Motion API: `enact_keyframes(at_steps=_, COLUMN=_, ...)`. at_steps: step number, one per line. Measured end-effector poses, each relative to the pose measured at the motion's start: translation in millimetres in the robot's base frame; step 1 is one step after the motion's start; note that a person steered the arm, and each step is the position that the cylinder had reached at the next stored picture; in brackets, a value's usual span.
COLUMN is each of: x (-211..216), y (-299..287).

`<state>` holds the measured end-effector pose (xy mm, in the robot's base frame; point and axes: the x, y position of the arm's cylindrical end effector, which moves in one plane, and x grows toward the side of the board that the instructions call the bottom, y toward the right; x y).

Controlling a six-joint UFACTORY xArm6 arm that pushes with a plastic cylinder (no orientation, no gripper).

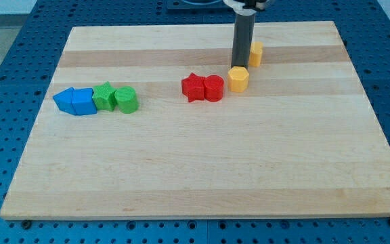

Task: Place the yellow heart to the right of the yellow hexagon

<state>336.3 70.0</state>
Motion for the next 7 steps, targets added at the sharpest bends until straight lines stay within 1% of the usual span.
enact_keyframes(at_steps=2, x=29, y=-5)
enact_keyframes(at_steps=3, x=18, y=-3)
enact_keyframes(at_steps=5, x=-76, y=-3)
enact_keyframes(at_steps=6, x=-83, y=20)
enact_keyframes(at_steps=7, x=-65, y=73)
